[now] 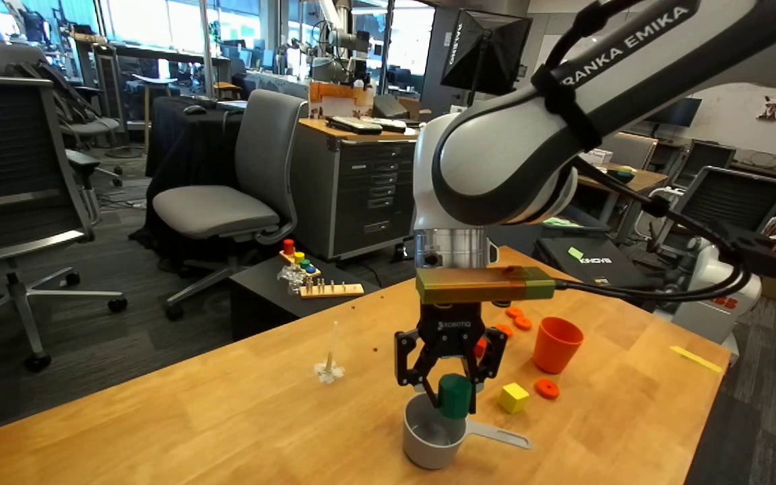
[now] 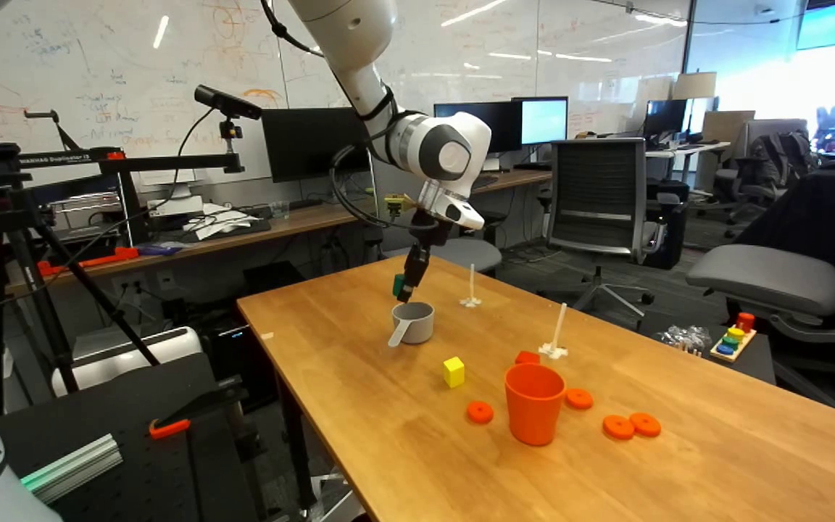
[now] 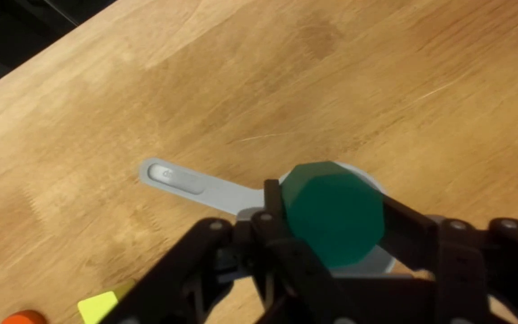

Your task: Put the blocks inside the grey cup

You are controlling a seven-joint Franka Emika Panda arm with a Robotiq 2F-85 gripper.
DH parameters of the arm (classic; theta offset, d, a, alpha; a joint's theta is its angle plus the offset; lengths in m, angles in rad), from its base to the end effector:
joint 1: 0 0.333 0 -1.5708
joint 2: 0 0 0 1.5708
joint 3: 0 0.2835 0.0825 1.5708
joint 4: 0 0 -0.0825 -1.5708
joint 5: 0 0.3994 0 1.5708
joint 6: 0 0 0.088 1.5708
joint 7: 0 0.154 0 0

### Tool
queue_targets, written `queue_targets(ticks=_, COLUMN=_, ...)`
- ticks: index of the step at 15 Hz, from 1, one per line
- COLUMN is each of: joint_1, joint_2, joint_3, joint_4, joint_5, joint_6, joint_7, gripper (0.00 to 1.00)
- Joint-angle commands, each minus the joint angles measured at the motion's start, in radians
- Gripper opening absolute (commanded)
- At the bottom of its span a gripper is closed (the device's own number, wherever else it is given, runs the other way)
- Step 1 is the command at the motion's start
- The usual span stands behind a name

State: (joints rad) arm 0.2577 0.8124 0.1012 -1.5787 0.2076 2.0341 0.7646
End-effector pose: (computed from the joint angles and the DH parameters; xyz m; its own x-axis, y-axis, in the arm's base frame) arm 0.5799 0.2395 0.0625 0.7678 -0.4954 -0.4064 -0.5035 -0.8587 0.0956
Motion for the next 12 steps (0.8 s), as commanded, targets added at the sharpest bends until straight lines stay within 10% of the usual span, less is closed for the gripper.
queue_targets(ticks=1, joint_1=0.006, joint_2=-0.018, joint_3=-0.015, joint_4=-0.03, joint_5=0.0, joint_6=0.031, joint_7=-0.028, gripper=0.77)
queue_targets(ticks=4, joint_1=0.017, joint_2=-0.03, joint_3=-0.028, joint_4=-0.026, joint_5=-0.029, joint_6=0.018, joint_7=-0.029, gripper=0.99)
queue_targets(ticks=12, joint_1=0.026, joint_2=-0.179, joint_3=-0.115, joint_4=-0.142, joint_5=-0.206, joint_6=-0.034, joint_7=-0.011, gripper=1.0)
